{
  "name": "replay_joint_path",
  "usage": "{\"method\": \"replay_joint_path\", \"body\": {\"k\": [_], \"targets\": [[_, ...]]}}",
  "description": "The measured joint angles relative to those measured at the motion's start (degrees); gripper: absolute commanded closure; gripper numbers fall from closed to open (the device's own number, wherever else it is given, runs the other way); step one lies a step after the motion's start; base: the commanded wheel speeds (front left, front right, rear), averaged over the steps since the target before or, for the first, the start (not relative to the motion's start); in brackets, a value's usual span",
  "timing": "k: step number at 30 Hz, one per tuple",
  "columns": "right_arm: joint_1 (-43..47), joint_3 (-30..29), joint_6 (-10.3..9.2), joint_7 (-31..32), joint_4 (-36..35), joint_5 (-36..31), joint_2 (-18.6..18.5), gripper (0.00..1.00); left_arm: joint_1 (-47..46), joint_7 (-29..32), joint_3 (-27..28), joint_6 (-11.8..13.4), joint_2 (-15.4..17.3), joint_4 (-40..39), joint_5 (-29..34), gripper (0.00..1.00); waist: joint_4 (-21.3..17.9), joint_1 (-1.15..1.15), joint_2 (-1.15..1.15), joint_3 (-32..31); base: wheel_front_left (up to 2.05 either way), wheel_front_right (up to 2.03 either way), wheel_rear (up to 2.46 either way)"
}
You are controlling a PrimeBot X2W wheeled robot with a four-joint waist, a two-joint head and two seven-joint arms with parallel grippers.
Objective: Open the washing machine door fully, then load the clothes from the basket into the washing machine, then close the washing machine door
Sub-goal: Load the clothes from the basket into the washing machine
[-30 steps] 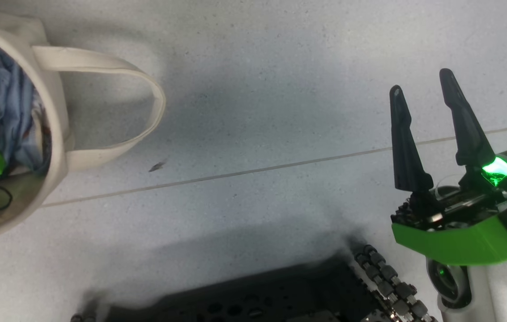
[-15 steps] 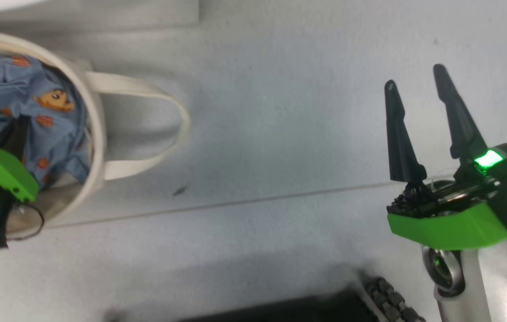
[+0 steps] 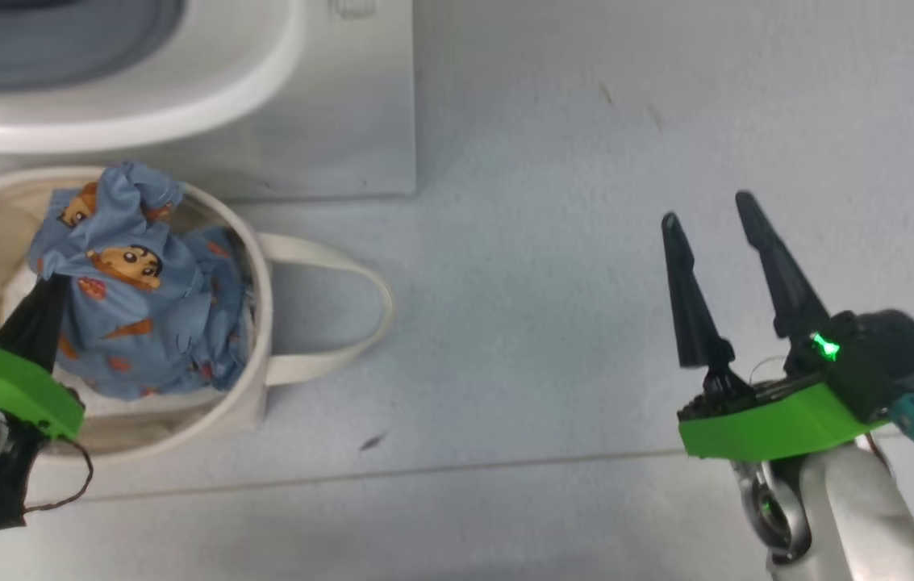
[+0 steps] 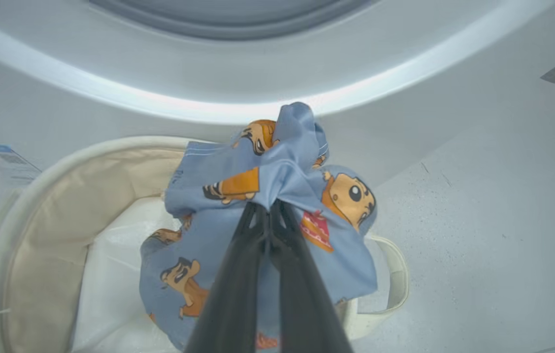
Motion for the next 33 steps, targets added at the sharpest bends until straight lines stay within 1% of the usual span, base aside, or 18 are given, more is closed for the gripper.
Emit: {"method": "replay_joint_path", "body": {"k": [3,10,12,14,16,21,23,26,33], "targets": [[1.23,0.32,0.0,0.09,1.53,1.42,-0.16,0.0,3.74,-0.03,6.98,0.0,0.07,-2.24,4.86,1.0,0.75,0.0,0.0,-4.02,0.0,0.0,0.0],[4.42,0.73,0.0,0.08,3.41,4.45,-1.22,0.0,16.8,-0.05,22.63,0.26,-0.21,-8.62,15.79,1.0,2.25,0.0,0.0,-12.51,0.0,0.0,0.0],[5.52,0.7,0.0,0.08,3.7,5.08,-1.4,0.0,20.29,-0.05,27.27,1.34,-0.87,-11.59,18.41,1.0,2.67,0.0,0.0,-14.53,0.0,0.0,0.0],[6.4,0.63,0.0,0.08,4.03,5.68,-1.6,0.0,23.53,-0.07,30.49,2.8,-1.52,-14.73,21.03,1.0,3.02,0.0,0.0,-16.36,0.0,0.0,0.0],[7.02,0.64,0.0,0.08,4.27,6.13,-1.8,0.0,27.15,-0.07,33.37,4.19,-2.46,-17.77,22.3,1.0,3.27,0.0,0.0,-17.99,0.0,0.0,0.0],[8.37,0.88,0.0,0.02,5.03,7.45,-2.15,0.0,35.15,-0.05,37.45,7.5,-3.68,-23.29,24.39,1.0,3.41,0.0,0.0,-21.2,0.0,0.0,0.0],[8.72,0.91,0.0,-0.1,5.14,7.58,-2.16,0.0,36.14,-0.05,38.22,7.67,-3.99,-24.32,24.6,1.0,3.39,0.0,0.0,-21.7,0.0,0.0,0.0],[9.57,1.01,0.0,-0.12,5.65,8.45,-2.33,0.0,37.98,-0.05,39.18,8.64,-4.42,-26.63,24.75,1.0,3.36,0.0,0.0,-23.04,0.0,0.0,0.0],[10.11,1.35,0.0,-0.19,5.88,8.96,-2.58,0.0,39.3,-0.05,40.14,8.59,-4.79,-27.3,24.75,1.0,3.23,0.0,0.0,-23.82,0.0,0.0,0.0]]}}
